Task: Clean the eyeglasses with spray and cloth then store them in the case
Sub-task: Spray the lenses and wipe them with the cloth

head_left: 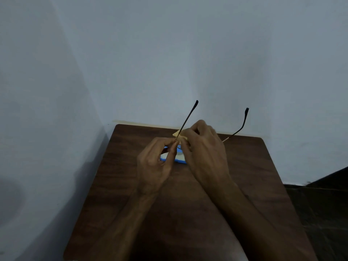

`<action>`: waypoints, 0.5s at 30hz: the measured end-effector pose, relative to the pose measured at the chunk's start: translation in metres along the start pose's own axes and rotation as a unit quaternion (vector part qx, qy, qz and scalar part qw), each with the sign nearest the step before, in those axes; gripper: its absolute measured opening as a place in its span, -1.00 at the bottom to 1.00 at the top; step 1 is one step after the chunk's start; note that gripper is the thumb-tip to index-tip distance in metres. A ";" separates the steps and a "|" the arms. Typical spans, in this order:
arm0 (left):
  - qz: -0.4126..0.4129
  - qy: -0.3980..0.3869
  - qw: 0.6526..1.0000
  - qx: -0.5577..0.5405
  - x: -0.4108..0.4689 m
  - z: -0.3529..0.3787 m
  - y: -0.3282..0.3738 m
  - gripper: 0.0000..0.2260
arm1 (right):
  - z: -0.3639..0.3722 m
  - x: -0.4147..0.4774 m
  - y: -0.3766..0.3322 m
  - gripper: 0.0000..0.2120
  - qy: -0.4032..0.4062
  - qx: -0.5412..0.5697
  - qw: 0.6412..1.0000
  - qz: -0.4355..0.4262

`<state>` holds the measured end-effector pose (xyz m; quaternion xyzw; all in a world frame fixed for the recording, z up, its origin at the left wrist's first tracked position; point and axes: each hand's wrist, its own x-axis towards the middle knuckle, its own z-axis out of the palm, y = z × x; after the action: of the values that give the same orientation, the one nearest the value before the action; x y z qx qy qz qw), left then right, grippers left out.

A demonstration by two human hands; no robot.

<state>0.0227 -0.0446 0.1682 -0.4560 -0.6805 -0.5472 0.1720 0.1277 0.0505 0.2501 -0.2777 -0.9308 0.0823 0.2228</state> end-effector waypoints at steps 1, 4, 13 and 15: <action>-0.004 0.006 1.000 -0.001 0.002 0.000 0.000 -0.81 | 0.000 -0.002 -0.002 -0.87 -0.007 0.012 1.000 -0.008; 0.001 0.014 1.000 -0.001 0.004 -0.001 0.000 -0.82 | -0.002 -0.008 0.002 -0.86 -0.031 0.025 0.999 0.000; 0.011 0.015 1.000 0.000 0.002 0.001 0.004 -0.83 | -0.008 -0.006 0.001 -0.90 -0.036 0.024 0.999 -0.013; 0.017 0.008 1.000 0.008 0.001 0.002 0.005 -0.80 | -0.011 -0.004 0.006 -0.89 -0.017 0.008 1.000 0.002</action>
<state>0.0263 -0.0424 0.1711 -0.4616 -0.6761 -0.5420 0.1900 0.1389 0.0534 0.2563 -0.2761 -0.9333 0.0946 0.2091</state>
